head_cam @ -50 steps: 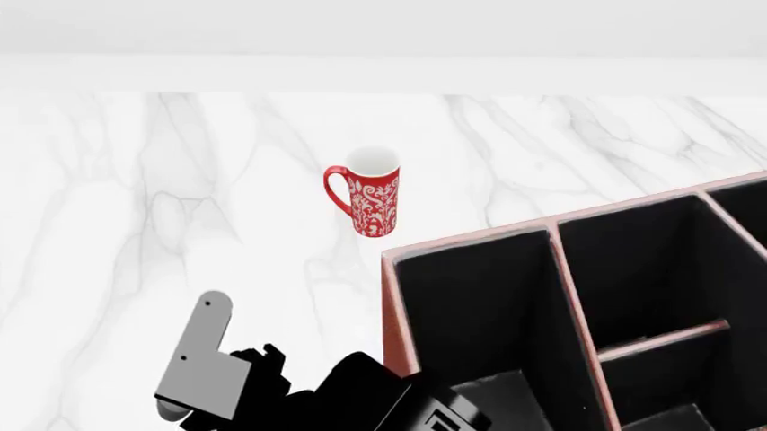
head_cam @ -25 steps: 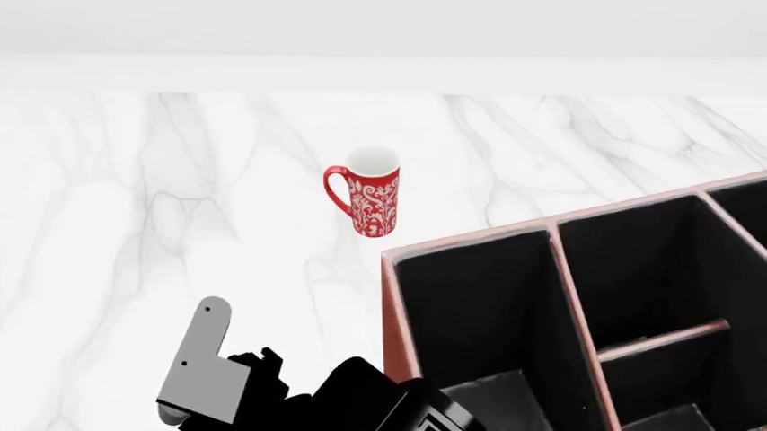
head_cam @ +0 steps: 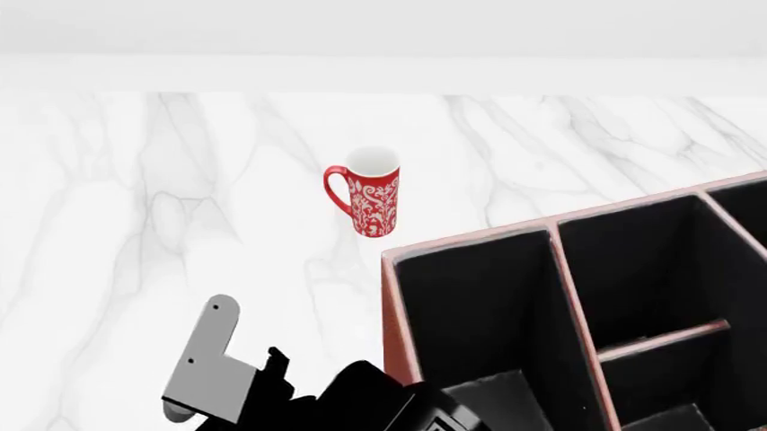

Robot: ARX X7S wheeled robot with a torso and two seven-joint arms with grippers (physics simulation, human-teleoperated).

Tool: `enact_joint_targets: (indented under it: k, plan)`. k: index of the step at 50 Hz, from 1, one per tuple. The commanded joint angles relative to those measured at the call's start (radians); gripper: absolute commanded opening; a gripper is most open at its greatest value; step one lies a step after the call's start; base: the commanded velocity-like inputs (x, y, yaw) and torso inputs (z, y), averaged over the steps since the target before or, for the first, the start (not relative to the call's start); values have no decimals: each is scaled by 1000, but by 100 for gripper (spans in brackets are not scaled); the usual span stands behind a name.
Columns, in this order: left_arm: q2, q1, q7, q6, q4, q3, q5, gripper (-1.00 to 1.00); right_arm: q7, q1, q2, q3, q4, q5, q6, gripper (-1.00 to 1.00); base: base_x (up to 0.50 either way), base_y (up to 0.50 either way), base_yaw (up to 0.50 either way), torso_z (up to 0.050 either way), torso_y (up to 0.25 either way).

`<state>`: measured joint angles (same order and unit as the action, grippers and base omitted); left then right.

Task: Pick up the book and place it in the left compartment of the caddy.

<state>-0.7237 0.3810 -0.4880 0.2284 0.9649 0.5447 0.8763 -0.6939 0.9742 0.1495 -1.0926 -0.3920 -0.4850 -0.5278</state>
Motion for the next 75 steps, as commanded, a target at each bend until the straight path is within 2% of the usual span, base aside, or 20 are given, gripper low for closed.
enact_joint_targets:
  k: [1, 5, 24, 35, 43, 51, 56, 57, 59, 74, 75]
  plan:
    - [-3, 4, -2, -5, 1, -2, -2, 100, 53, 8, 22, 46, 49, 0, -4, -100, 0, 0, 0, 0, 0]
    - [-5, 4, -4, -5, 2, -5, -4, 100, 90, 34, 2, 99, 17, -52, -89, -100, 0, 0, 0, 0, 0]
    - [-11, 4, -10, -10, -1, -15, -8, 100, 273, 48, 20, 153, 139, -87, -252, -100, 0, 0, 0, 0, 1]
    - [-14, 4, -11, -15, -4, -22, -13, 100, 362, 52, 21, 230, 178, -152, -352, -100, 0, 0, 0, 0, 1]
    - [-17, 10, -14, -19, -1, -20, -9, 100, 487, 56, 25, 287, 227, -189, -476, -100, 0, 0, 0, 0, 1]
    - [-19, 5, -17, -20, -3, -33, -18, 100, 573, 65, 45, 368, 343, -253, -560, -100, 0, 0, 0, 0, 1]
    - [-22, 7, -19, -22, -3, -33, -17, 100, 596, 64, 72, 354, 429, -242, -556, -100, 0, 0, 0, 0, 2]
    - [-22, 6, -18, -22, -3, -36, -19, 100, 653, 61, 45, 431, 418, -314, -658, -100, 0, 0, 0, 0, 0]
    - [-22, 5, -19, -23, -4, -39, -22, 100, 640, 61, 65, 400, 463, -290, -623, -100, 0, 0, 0, 0, 0]
    - [-24, 9, -19, -32, -7, -42, -26, 100, 805, 97, 62, 598, 589, -461, -839, -100, 0, 0, 0, 0, 1]
    - [-44, 4, -37, -20, 1, -28, 2, 100, 830, 101, 59, 633, 599, -489, -871, -100, 0, 0, 0, 0, 10]
